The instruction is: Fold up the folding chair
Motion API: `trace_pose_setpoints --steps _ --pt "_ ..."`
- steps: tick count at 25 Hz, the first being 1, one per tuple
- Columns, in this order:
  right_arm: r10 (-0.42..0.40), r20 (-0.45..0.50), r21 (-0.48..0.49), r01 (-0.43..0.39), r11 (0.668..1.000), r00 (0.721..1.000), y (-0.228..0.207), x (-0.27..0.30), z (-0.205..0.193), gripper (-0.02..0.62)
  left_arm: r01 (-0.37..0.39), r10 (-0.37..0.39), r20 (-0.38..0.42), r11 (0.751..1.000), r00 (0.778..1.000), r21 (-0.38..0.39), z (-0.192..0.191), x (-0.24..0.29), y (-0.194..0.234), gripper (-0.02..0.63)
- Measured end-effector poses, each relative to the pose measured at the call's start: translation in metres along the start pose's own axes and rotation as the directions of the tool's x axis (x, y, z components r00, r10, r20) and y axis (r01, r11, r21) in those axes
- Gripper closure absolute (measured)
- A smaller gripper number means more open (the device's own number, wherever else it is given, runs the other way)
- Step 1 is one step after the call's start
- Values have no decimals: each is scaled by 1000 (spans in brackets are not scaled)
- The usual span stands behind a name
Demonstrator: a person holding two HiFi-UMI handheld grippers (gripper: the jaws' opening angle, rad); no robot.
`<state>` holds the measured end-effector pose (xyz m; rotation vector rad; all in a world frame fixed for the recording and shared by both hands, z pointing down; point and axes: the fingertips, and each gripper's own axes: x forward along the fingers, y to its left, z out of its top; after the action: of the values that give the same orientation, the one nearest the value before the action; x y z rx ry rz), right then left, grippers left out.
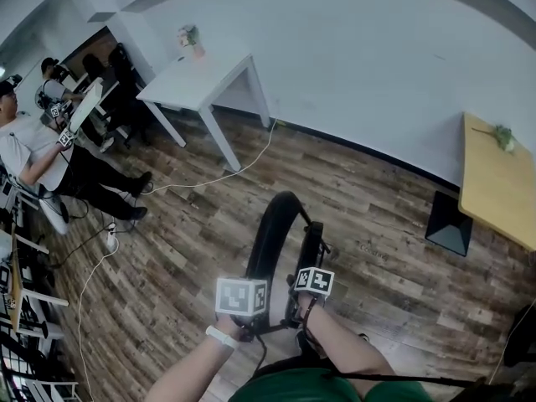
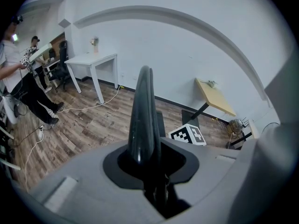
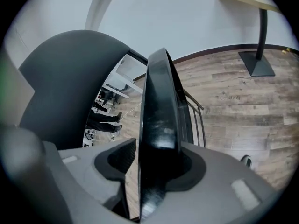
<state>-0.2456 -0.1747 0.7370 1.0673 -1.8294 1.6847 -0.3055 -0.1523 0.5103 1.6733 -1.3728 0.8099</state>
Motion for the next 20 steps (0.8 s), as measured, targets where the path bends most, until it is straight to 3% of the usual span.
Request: trace_pose_setpoints --steps 10,20 --pt "-37 22 -22 38 999 999 14 11 4 393 -19 19 -4 999 1000 45 2 4 -19 492" --pt "10 27 -48 -8 999 1000 21 13 3 371 -47 47 -5 997 999 56 1 4 -25 491"
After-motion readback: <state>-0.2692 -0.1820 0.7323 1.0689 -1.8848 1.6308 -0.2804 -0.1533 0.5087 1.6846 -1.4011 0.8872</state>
